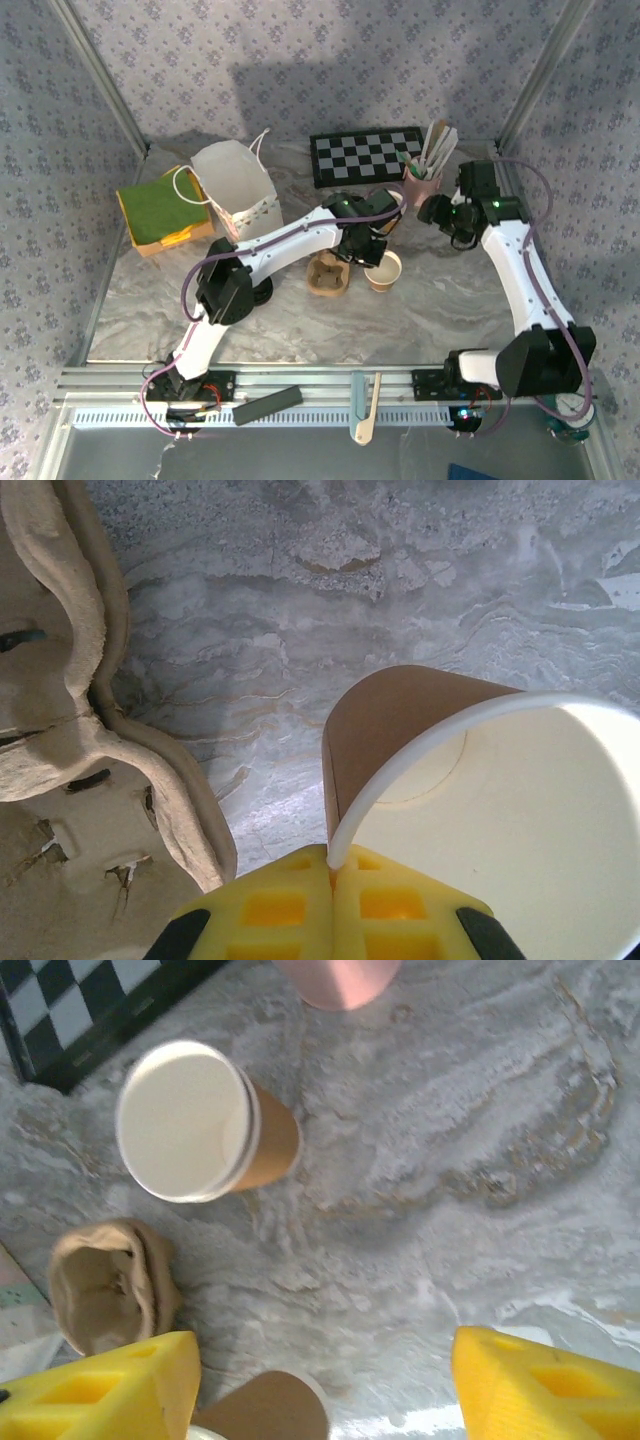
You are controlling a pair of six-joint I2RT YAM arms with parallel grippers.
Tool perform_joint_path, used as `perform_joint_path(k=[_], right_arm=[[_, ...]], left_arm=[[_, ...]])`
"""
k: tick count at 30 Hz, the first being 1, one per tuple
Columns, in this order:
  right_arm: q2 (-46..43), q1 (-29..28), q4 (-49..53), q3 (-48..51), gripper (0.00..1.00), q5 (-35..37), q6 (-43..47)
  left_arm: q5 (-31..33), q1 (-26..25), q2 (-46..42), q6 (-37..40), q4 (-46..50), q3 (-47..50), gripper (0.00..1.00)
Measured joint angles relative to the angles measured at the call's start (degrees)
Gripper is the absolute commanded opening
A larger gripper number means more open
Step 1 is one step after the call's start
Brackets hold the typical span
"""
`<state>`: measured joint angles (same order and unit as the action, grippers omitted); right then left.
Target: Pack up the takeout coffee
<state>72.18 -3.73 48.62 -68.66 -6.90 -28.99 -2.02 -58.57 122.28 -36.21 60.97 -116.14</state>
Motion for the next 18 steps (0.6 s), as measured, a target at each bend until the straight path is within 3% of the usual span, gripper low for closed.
perform_joint_path(k=[10, 16, 18], right_arm=[[-5.7, 1.5, 0.1, 7.7, 0.75, -1.5, -1.2], [-5.9, 1.4, 0.0, 8.1, 0.79, -1.6, -1.6], [-6.2, 1.1, 0.0, 8.1, 0.84, -1.7, -1.7]], left_arm=[[0.6, -0.5, 0.1, 0.7, -1.0, 2.9, 0.01], [1.3, -0.6, 0.1, 1.0, -1.0, 3.0, 0.17], [1.4, -0.7, 0.1, 1.3, -1.0, 3.0, 0.24]])
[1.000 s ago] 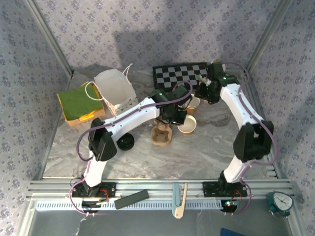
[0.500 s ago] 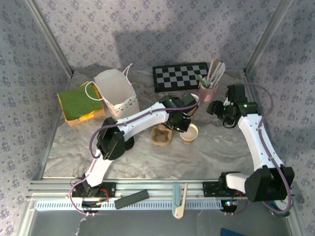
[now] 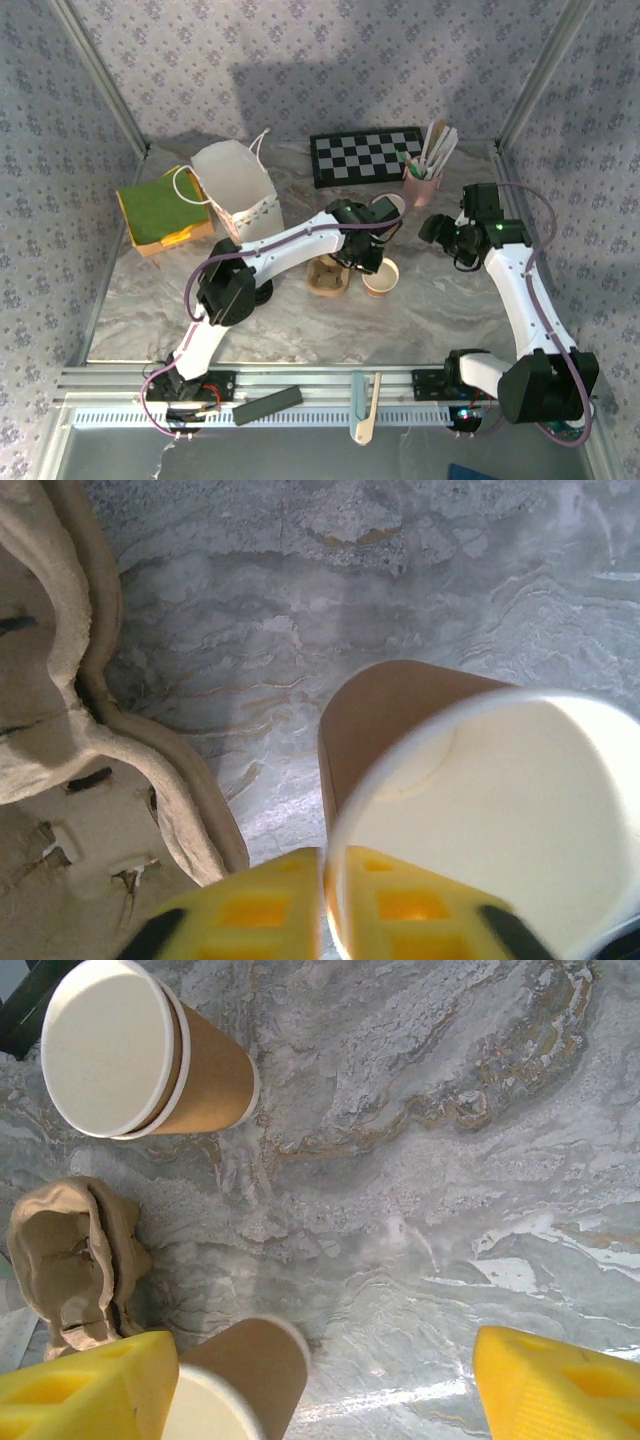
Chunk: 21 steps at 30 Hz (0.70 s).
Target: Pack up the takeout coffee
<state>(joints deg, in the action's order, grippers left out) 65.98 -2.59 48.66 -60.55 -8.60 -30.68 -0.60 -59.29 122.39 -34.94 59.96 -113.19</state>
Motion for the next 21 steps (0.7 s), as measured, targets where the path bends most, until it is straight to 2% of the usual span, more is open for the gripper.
perform_joint_path(k=[5, 9, 14, 15, 16, 21], right_arm=[[-0.4, -0.8, 0.0, 0.0, 0.85, 0.0, 0.0], [-0.4, -1.9, 0.0, 0.0, 0.86, 0.0, 0.0], [-0.5, -5.2, -0.3, 0.0, 0.87, 0.2, 0.0], [-0.4, -6.2, -0.4, -0.1, 0.90, 0.3, 0.0], [-0.4, -7.3, -0.6, -0.3, 0.99, 0.5, -0.3], [0.4, -13.2, -1.6, -2.4, 1.00, 2.2, -0.4]], left_arm=[[0.0, -0.1, 0.0, -0.2, 0.0, 0.0, 0.27], [0.1, -0.1, 0.0, -0.5, 0.0, 0.0, 0.38], [2.3, -0.1, -1.8, -1.7, 0.0, 1.0, 0.55], [3.1, -0.1, -3.4, -2.0, -0.4, 2.3, 0.60], [4.0, -0.1, -5.3, -2.5, -0.4, 3.8, 0.64], [8.2, 0.8, -18.1, -5.4, -2.4, 13.7, 0.88]])
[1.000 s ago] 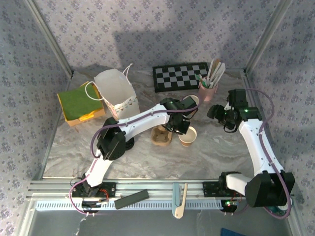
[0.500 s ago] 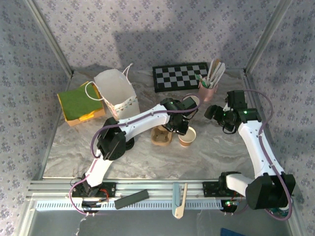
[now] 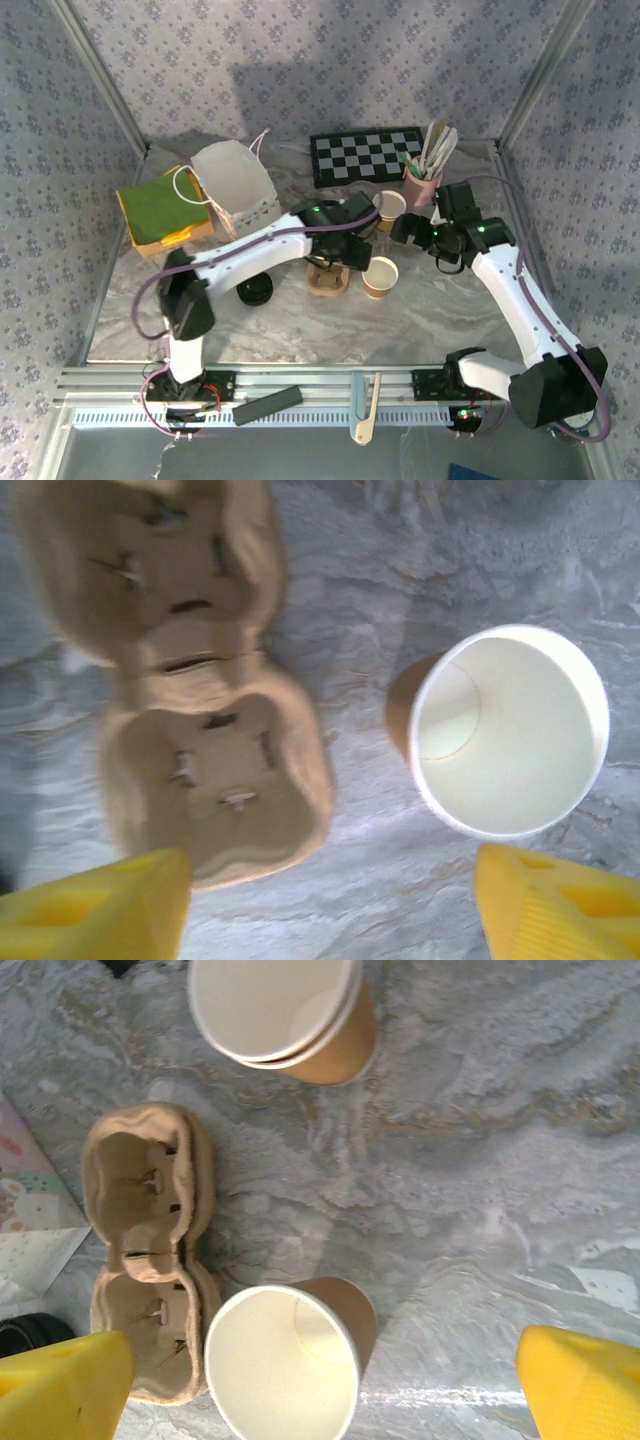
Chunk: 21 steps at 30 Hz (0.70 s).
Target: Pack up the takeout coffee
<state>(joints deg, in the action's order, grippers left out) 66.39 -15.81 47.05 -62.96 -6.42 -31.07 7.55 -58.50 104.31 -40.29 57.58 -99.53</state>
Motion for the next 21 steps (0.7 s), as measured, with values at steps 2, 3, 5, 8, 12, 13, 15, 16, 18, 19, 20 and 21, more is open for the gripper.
perform_joint_path(k=[2, 3, 5, 8, 12, 13, 15, 16, 18, 19, 20, 21], right_arm=[[1.0, -2.6, -0.3, -1.1, 1.00, 1.1, 0.0], [1.8, -4.2, -0.6, -1.8, 1.00, 1.8, 0.0], [3.4, -7.3, -1.0, -3.0, 1.00, 3.3, 0.0], [6.5, -12.2, -1.0, -5.8, 1.00, 5.8, 0.0], [10.4, -18.1, -2.1, -9.2, 1.00, 8.2, 0.0], [11.5, -19.6, -2.5, -9.8, 1.00, 8.6, 0.0], [13.2, -21.8, -3.1, -10.7, 1.00, 9.0, 0.0], [14.2, -22.9, -3.2, -11.1, 1.00, 9.2, -0.1], [16.2, -24.9, -3.7, -11.9, 1.00, 9.6, -0.2], [17.2, -25.8, -3.9, -12.3, 1.00, 9.7, -0.3], [18.1, -26.5, -4.0, -12.6, 1.00, 9.7, -0.3], [19.0, -27.3, -4.0, -13.0, 1.00, 9.8, -0.4]], left_arm=[[1.9, 0.9, -5.8, -1.4, -1.3, 4.7, 0.93], [2.9, 1.4, -8.7, -2.2, -1.8, 7.3, 0.99], [5.1, 2.8, -14.2, -3.9, -2.5, 12.7, 1.00], [7.4, 5.2, -20.8, -6.1, -2.8, 20.7, 1.00], [9.0, 9.0, -26.9, -9.2, -2.1, 30.3, 0.95], [9.2, 9.8, -28.0, -9.9, -2.1, 32.4, 0.91], [8.9, 11.7, -29.9, -10.9, -2.1, 36.2, 0.83], [8.0, 13.2, -30.8, -11.6, -2.2, 38.2, 0.78], [6.0, 16.7, -31.6, -12.1, -2.5, 41.2, 0.70], [5.1, 18.7, -31.9, -12.6, -2.9, 42.8, 0.65], [4.5, 20.2, -32.0, -12.7, -3.2, 43.9, 0.61], [4.0, 21.7, -32.1, -12.9, -3.8, 45.3, 0.56]])
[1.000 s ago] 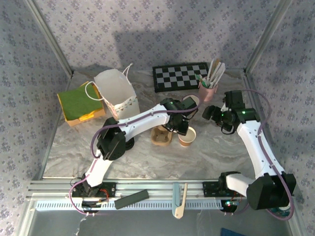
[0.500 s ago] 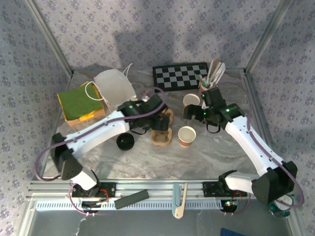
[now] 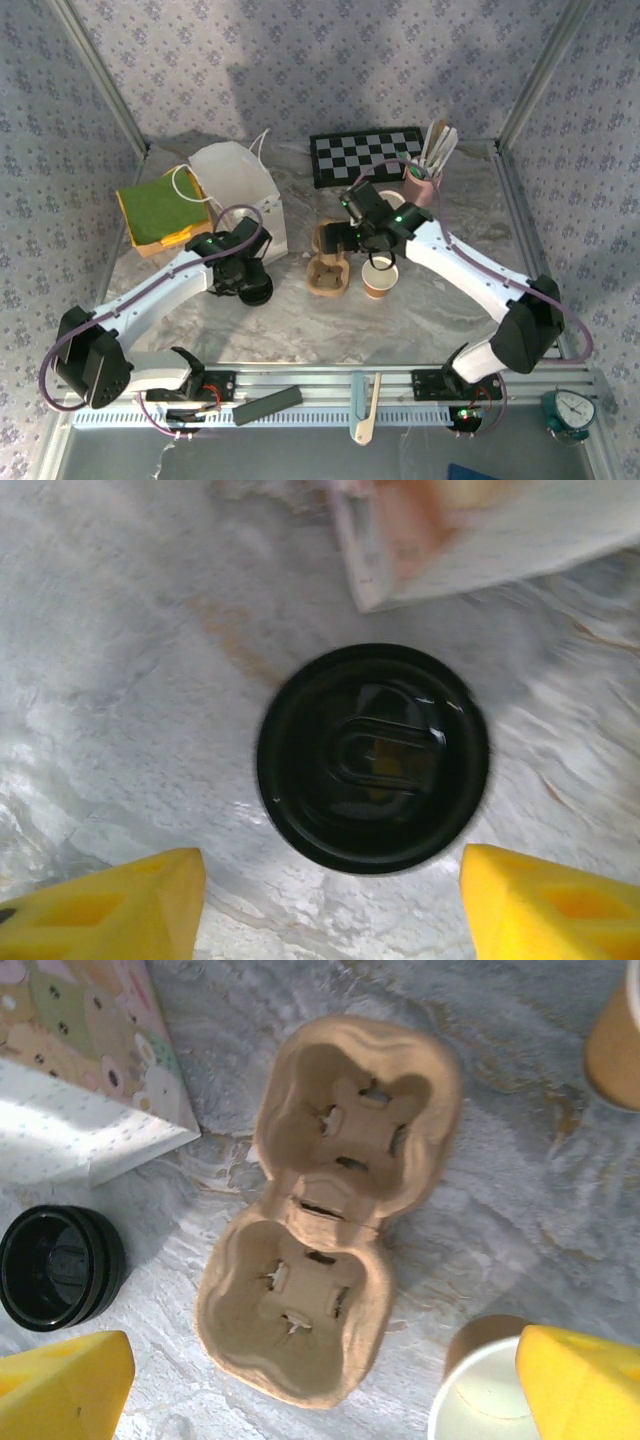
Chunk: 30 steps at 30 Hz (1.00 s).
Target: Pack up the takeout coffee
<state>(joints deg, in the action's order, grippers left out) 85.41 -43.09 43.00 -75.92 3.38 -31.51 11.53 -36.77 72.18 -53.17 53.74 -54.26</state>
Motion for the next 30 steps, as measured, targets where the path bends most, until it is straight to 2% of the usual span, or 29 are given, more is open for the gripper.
perform_joint_path(k=[2, 9, 18, 23, 30], right_arm=[[1.4, -1.2, 0.0, -0.5, 1.00, 0.3, -0.1], [3.1, -2.3, 0.0, -1.4, 1.00, 0.7, -0.2], [3.1, -2.3, 0.0, -1.4, 1.00, 1.6, -0.2], [3.2, -2.3, 0.0, -1.4, 1.00, 1.6, -0.2], [3.2, -2.3, 0.0, -1.4, 1.00, 1.6, -0.2]], left_arm=[[-1.2, 1.9, 0.0, 0.1, -0.5, 1.6, 0.49], [-4.7, 6.1, 1.4, 0.4, -4.1, 3.3, 0.38], [-5.8, 6.1, 2.9, 0.7, -6.9, 6.5, 0.37], [-6.2, 6.1, 2.9, 0.5, -8.6, 8.3, 0.31], [-6.4, 6.1, 4.2, 0.5, -9.6, 9.0, 0.29]])
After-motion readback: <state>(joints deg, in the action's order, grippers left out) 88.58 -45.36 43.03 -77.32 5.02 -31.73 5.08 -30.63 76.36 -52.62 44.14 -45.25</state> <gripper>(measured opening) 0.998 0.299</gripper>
